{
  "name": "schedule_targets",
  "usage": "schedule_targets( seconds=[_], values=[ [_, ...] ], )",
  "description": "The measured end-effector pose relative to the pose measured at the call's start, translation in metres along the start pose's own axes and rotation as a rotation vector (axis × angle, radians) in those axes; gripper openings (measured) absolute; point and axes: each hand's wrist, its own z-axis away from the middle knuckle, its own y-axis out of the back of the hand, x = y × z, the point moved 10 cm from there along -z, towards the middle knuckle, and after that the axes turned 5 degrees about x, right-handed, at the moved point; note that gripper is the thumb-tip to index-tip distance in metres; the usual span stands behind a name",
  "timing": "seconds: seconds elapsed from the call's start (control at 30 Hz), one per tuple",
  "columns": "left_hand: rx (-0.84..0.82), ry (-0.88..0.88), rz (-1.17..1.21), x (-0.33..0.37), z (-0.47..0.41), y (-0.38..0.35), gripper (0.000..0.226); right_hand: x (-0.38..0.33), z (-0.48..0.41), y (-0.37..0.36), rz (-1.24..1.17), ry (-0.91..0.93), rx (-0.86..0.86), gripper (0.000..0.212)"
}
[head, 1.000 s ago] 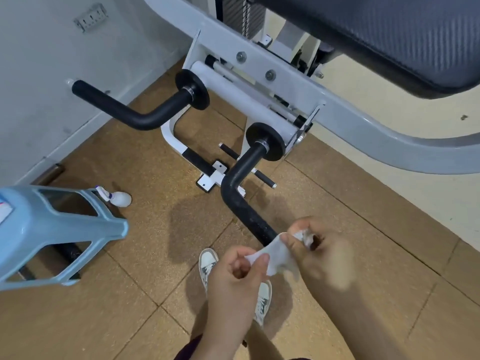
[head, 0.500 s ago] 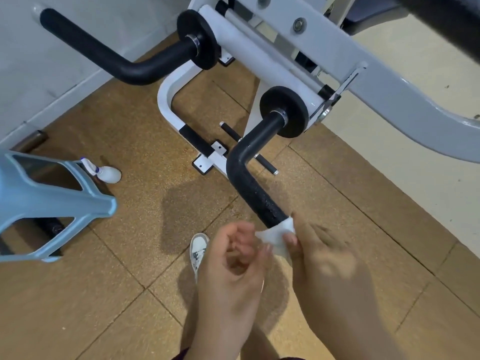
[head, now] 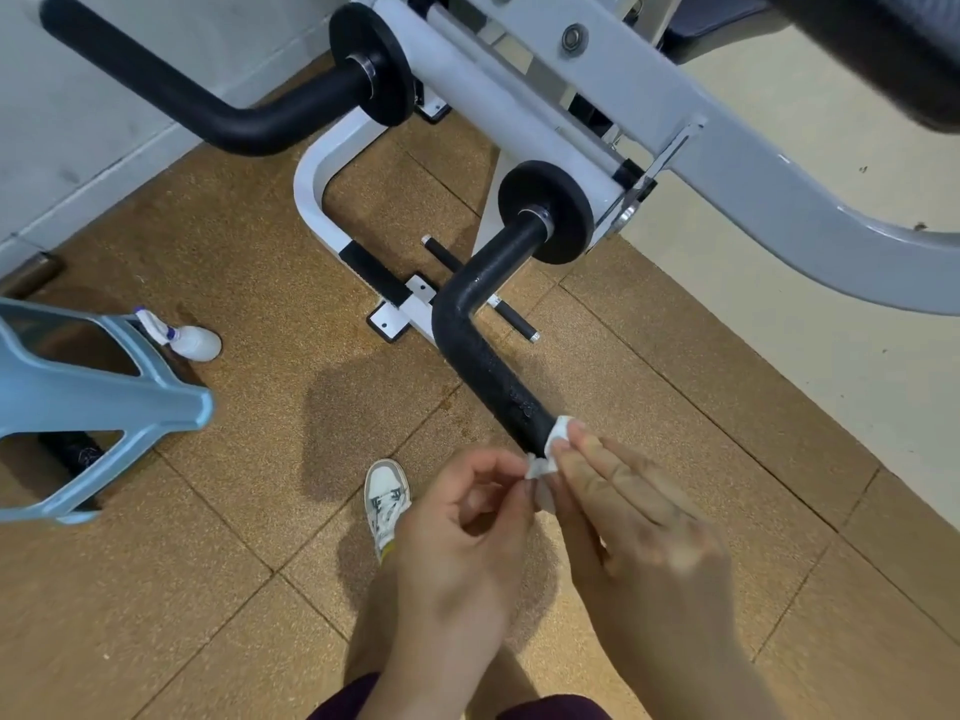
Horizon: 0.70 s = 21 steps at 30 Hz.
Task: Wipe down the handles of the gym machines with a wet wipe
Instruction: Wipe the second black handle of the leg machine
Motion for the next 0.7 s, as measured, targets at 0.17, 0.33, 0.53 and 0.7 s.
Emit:
schedule_targets(
  seconds=[0.17, 0.33, 0.53, 0.7],
  values=[
    [0.029, 0.043, 0.113, -0.004, -0.003, 0.004, 0.029, -0.008, -0.020, -0.018, -0.079, 0.032, -0.096, 0.025],
    [-0.037, -0.025, 0.024, 0.006, -0.001, 0.001, 0.036, -0.002, -0.022, -0.002, -0.205, 0.159, -0.189, 0.019],
    [0.004, -0.276, -0.255, 0.025, -0.012, 0.000, 0.038, 0.005, -0.044, -0.021, -0.345, 0.052, -0.340, 0.029],
    [0.077, -0.524, -0.430, 0.039, -0.006, -0.001, 0.016, 0.003, -0.030, -0.001, -0.167, 0.151, -0.220, 0.022]
  ],
)
